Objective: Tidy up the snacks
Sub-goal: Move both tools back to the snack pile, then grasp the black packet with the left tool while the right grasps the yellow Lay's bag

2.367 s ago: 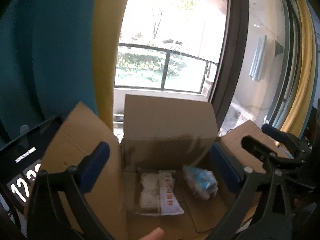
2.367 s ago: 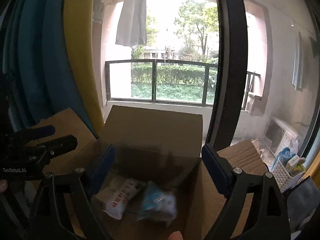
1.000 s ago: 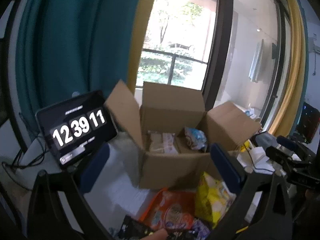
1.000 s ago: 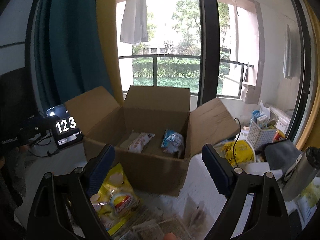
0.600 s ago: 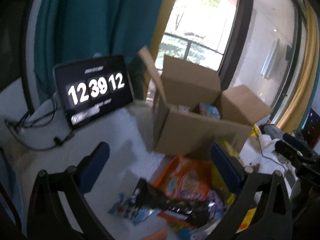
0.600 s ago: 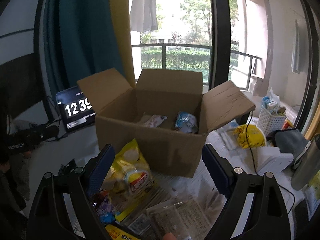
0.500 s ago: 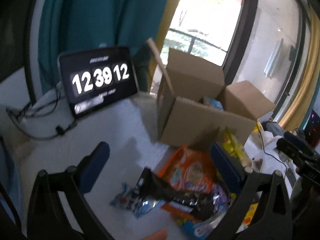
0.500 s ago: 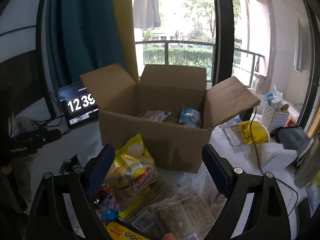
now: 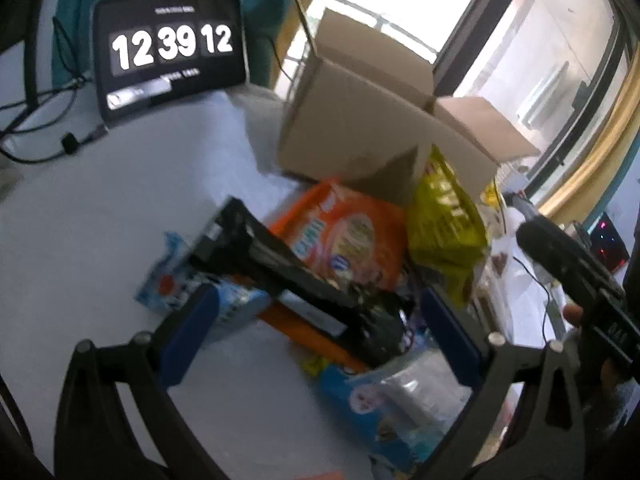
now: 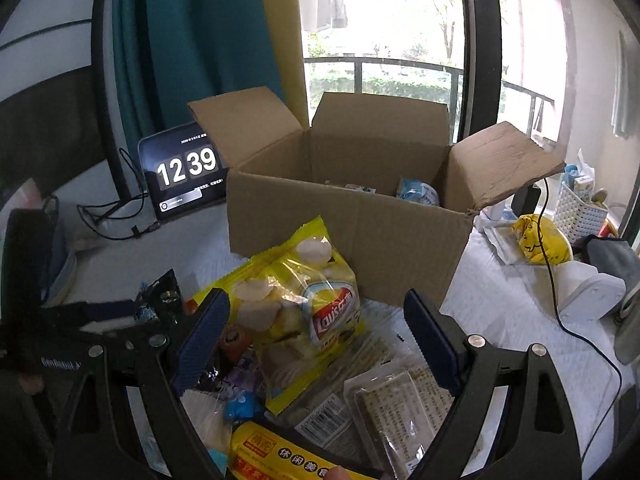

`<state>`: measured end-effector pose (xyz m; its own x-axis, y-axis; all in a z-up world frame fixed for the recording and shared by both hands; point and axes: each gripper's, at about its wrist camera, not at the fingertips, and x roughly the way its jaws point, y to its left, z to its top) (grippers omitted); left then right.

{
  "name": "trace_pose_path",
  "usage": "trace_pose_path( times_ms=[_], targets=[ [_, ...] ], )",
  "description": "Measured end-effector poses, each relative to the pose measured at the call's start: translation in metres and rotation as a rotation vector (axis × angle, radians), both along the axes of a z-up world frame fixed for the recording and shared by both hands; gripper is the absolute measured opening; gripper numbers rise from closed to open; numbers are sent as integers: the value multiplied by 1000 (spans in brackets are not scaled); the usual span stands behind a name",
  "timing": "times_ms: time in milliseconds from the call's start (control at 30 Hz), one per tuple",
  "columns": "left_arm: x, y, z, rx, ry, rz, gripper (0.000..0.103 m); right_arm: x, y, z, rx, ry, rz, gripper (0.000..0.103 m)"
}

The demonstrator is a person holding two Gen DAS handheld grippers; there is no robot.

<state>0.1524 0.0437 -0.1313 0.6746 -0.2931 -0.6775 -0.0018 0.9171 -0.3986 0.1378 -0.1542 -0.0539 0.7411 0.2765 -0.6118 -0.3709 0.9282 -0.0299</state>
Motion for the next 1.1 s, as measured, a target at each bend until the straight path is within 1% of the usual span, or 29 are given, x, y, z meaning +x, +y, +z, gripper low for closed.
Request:
trace_pose_path(
  times_ms=[133,233,300,367,433,500,567,667,733,800,833,933,1000,1033,1067,1100],
  targets=[
    [4,-7,-10,-30,35,-14,101,1,-3,-7,6,20,0,91],
    [10,-9,-12,-51,46,-18,91,2,-4,-11,6,38,11,91],
    [18,-9,-17,-81,72,-21,84,2,-2,-14,6,47,30,91],
    [24,-10,-24,-80,95,-17,77,2,2,-16,3,51,48,91],
    [27,-11,-25,-74,90,-11,76,3,7,-18,-8,54,66,91],
    [30,-13,-25,-67,89,-12,70,5,12,-23,-26,66,86,91],
    [33,-11,-25,-73,87,-10,68,7,18,-28,-37,77,102,91],
    [32,-8,-26,-76,83,-6,59,15,20,-34,-53,88,86,91],
    [31,-4,-26,-94,80,0,56,21,20,-35,-57,94,65,91],
    [29,-1,-26,-98,77,5,50,28,19,-38,-62,96,43,91],
    [28,0,-27,-98,74,5,48,31,19,-38,-65,98,32,91],
    [26,4,-26,-104,64,8,42,40,18,-45,-53,133,14,90],
    [25,5,-25,-101,52,3,39,42,18,-49,-37,157,26,80],
    [24,5,-25,-99,47,0,38,41,19,-49,-30,164,35,70],
    [24,4,-24,-95,41,-4,36,41,20,-49,-32,165,38,61],
    [23,4,-24,-93,38,-7,34,40,21,-49,-39,159,42,57]
  ],
)
